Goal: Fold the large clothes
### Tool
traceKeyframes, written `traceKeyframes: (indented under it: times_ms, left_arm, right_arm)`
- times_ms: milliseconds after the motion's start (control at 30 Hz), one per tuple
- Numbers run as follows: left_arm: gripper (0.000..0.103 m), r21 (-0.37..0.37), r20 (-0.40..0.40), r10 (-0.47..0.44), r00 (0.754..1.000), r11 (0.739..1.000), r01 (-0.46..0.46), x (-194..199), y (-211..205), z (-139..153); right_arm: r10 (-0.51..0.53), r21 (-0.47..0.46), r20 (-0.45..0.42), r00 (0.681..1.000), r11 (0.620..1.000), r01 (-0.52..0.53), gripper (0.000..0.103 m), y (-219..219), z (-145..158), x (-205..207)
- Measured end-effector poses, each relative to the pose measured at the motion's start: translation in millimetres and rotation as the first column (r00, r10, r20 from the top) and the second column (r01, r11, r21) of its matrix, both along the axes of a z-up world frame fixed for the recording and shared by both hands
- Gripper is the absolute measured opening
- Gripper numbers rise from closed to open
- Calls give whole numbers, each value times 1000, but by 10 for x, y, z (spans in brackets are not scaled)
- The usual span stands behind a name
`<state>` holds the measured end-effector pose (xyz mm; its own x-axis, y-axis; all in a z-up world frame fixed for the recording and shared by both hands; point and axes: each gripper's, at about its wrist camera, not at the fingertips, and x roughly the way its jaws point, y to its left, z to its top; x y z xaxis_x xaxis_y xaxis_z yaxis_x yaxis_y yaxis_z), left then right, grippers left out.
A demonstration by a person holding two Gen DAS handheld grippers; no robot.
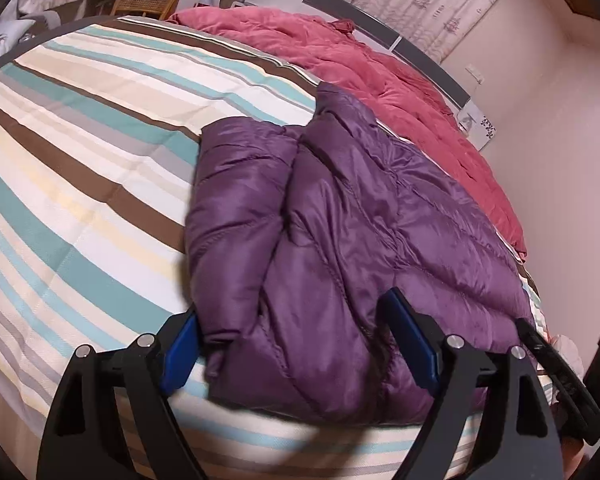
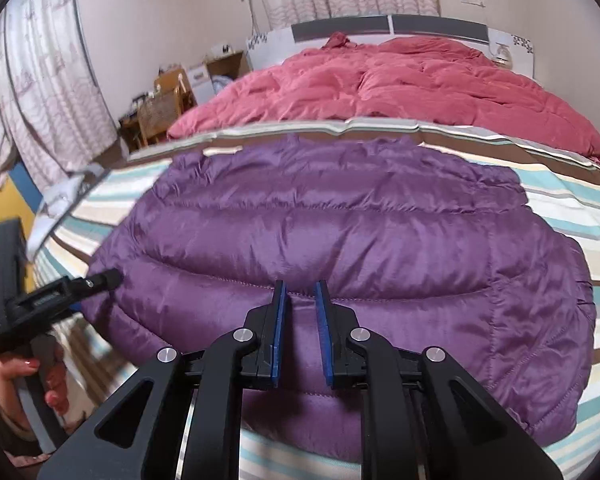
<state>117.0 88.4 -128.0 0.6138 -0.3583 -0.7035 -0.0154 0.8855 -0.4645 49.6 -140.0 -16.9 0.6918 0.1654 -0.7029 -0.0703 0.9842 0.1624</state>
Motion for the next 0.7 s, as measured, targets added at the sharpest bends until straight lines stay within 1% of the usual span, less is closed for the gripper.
traceKeyframes:
  times_ms: [100,167,233,333,367,433,467,500,533,667,700]
  left_arm:
    - [76,-19,4,3,1000,1000,-3,-20,-20,3]
    - [71,-68,4,12,1000,998,-11,0,-13,-16]
    - [65,-122,3,27,1000,992,-27,23,0,-38]
    - [58,-172,0,47,999,984,-46,69,17,-81]
    - [56,-198,-2,55,998,979,-55,86,31,-98]
    - [47,-257,-18,80,997,963,-82,115,64,-142]
    - [44,-270,-26,90,996,958,-93,134,66,-149]
    - [39,-273,-26,93,995,957,-97,151,53,-154]
    - [35,-255,-13,100,995,962,-100,147,28,-113]
    - [27,-147,50,94,994,985,-86,119,-130,56]
    - [26,-136,61,95,994,987,-86,117,-154,92]
  right_arm:
    - [3,-43,-58,998,999,-6,16,69,-185,81]
    - [1,-49,-71,997,999,-5,15,68,-272,112]
    - [-2,-41,-75,997,999,-1,15,53,-320,135]
    - [-6,-23,-71,997,1000,4,15,30,-340,121]
    - [-6,-19,-69,998,1000,4,15,28,-344,117]
    - [-8,-11,-61,998,1000,7,15,20,-348,99]
    - [-10,-7,-57,998,1000,10,15,18,-351,90]
    - [-12,-4,-55,998,1000,12,15,13,-354,86]
    - [-15,-1,-52,999,1000,15,15,11,-355,77]
    - [-21,13,-50,999,1000,21,15,-4,-356,67]
    - [-22,18,-50,999,1000,23,15,-17,-356,64]
